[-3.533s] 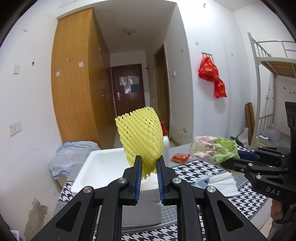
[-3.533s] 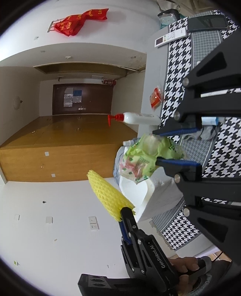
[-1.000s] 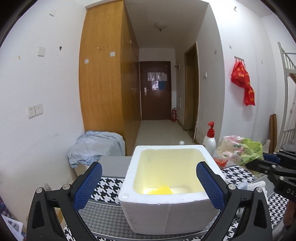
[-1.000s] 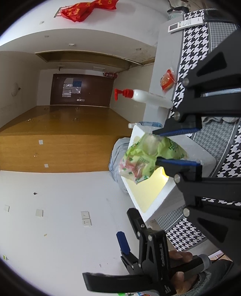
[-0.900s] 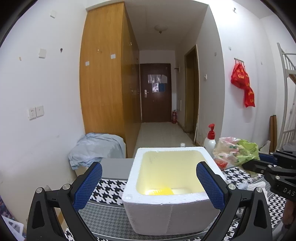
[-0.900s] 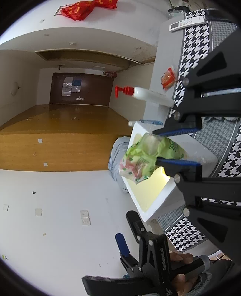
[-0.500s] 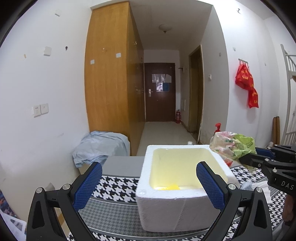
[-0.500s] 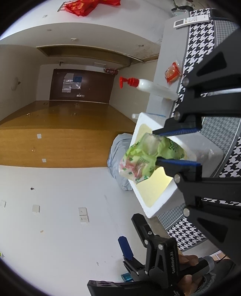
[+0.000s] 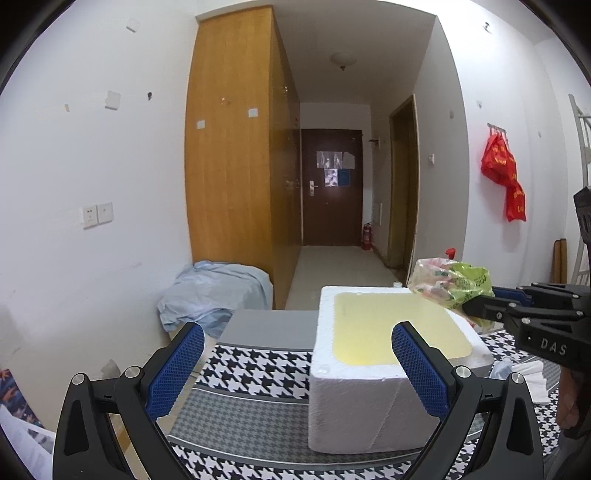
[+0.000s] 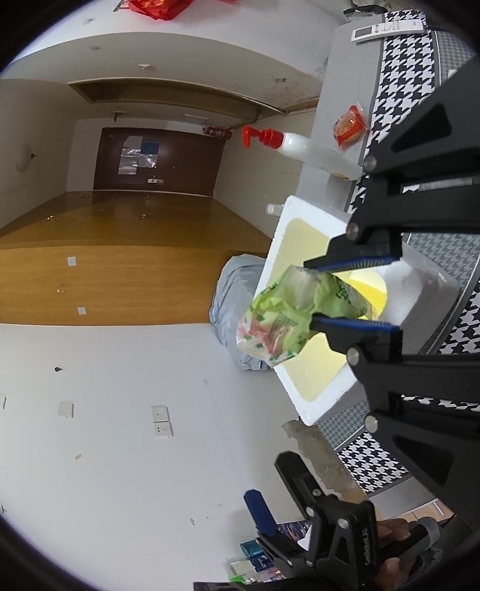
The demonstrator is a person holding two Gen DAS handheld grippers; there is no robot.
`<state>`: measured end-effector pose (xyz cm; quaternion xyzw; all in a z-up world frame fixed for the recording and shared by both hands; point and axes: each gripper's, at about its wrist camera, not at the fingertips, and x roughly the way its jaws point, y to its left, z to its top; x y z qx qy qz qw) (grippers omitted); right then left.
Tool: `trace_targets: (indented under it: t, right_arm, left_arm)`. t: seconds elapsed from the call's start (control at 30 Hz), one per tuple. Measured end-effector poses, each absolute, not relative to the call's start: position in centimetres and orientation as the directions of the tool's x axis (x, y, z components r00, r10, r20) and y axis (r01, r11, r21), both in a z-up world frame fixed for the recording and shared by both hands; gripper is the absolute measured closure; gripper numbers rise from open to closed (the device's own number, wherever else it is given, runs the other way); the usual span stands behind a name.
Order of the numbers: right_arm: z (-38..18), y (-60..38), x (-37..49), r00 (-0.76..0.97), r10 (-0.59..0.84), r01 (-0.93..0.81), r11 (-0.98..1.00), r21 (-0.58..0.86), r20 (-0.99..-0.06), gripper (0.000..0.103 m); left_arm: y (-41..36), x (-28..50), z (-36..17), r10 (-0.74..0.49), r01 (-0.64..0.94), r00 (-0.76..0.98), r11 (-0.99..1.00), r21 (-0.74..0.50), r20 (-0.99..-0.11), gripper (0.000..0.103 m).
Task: Organize soft objects
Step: 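Lower the snack bag into the foam box and open the right tool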
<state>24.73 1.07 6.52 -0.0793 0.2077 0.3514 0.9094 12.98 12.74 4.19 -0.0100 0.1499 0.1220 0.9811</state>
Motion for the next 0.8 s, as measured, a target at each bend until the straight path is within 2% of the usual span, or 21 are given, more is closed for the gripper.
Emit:
trace_targets:
  t: [0.37,0.47,0.53,0.6,0.8]
  right_arm:
    - [5.7,2.5,26.3,0.650,0.587,-0.671,0.741,-0.002,-0.483,0.074]
    - [5.5,2.6,26.7,0.640,0.586,-0.671,0.741,0.009,-0.497,0.059]
    - [5.5,2.7,26.7,0.647,0.582,-0.666,0.746,0.007,-0.492,0.036]
    - [5.8,2.4,26.4,0.660,0.583,-0.662,0.749,0.000,-0.474,0.026]
    - [6.2,1.6,25.7,0.667,0.591,-0.661,0.750,0.005,-0.455,0.025]
  left_arm:
    - [13.9,12.4,4.2,0.254,-0.266,0.922,0.964,-0.002,-0.292,0.001]
    - [13.8,12.4,4.0,0.249,-0.262,0.922,0.965,-0.003,-0.296,0.001]
    - [13.8,12.4,4.0,0.250,-0.263,0.922,0.965,-0.005,-0.297,0.001]
    - [13.8,12.4,4.0,0.252,-0.266,0.921,0.964,-0.005,-0.297,0.001]
    - [13.1,12.5,4.2,0.243,-0.255,0.922,0.967,0.001,-0.300,0.001]
